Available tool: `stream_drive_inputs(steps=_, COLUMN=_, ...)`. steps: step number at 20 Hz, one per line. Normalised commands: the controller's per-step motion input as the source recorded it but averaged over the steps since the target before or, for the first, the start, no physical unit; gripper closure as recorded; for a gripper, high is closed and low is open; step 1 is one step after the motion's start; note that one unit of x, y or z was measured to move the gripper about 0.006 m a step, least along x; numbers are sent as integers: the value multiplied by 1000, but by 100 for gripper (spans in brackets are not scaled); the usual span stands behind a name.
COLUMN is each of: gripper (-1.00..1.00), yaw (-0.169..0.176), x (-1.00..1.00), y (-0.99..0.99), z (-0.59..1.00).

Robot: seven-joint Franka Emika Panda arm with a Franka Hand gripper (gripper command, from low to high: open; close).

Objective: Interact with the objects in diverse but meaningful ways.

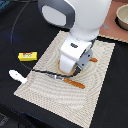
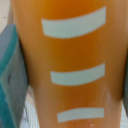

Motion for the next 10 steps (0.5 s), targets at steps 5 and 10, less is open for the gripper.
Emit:
stream_drive_inputs(steps=5, gripper=-100, yaw=31, x=-461, y=0, z=-132)
stream_drive_inputs(steps=10, gripper=-100, yaw=3, x=-534, y=83, z=619)
